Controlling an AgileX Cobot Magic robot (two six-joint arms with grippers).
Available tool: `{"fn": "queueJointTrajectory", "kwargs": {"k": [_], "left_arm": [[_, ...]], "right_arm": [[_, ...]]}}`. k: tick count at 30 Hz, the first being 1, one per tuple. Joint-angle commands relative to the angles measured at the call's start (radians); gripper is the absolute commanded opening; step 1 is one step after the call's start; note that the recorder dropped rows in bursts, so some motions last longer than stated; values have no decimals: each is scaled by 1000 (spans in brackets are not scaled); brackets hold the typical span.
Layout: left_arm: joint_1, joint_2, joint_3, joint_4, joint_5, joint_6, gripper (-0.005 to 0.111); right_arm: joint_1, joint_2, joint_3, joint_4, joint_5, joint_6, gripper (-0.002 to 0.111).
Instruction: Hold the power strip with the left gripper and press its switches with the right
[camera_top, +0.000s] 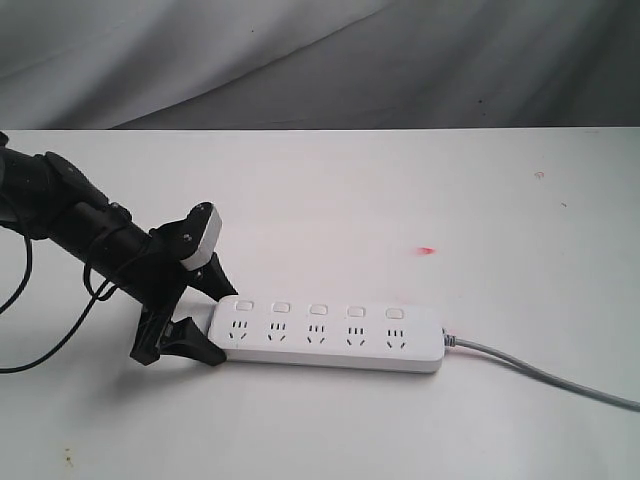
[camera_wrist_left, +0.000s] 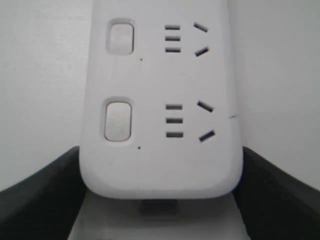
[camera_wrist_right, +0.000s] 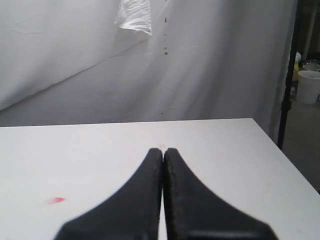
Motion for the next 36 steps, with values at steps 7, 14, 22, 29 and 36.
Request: {"fn": "queueJointTrajectory", "kwargs": {"k": [7, 14, 22, 29, 36], "left_arm": [[-3, 4, -3, -4, 12, -7, 47], [-3, 4, -3, -4, 7, -7, 47], [-3, 4, -3, -4, 7, -7, 47], [-3, 4, -3, -4, 7, -7, 47], [-3, 4, -3, -4, 7, -7, 47]], "right_arm": [[-4, -170, 151, 10, -15, -2, 0], [-4, -170, 151, -16, 50, -9, 0], [-4, -170, 151, -19, 133, -6, 0], [-4, -170, 151, -15, 167, -5, 0], [-4, -170, 151, -15, 165, -3, 0]]}}
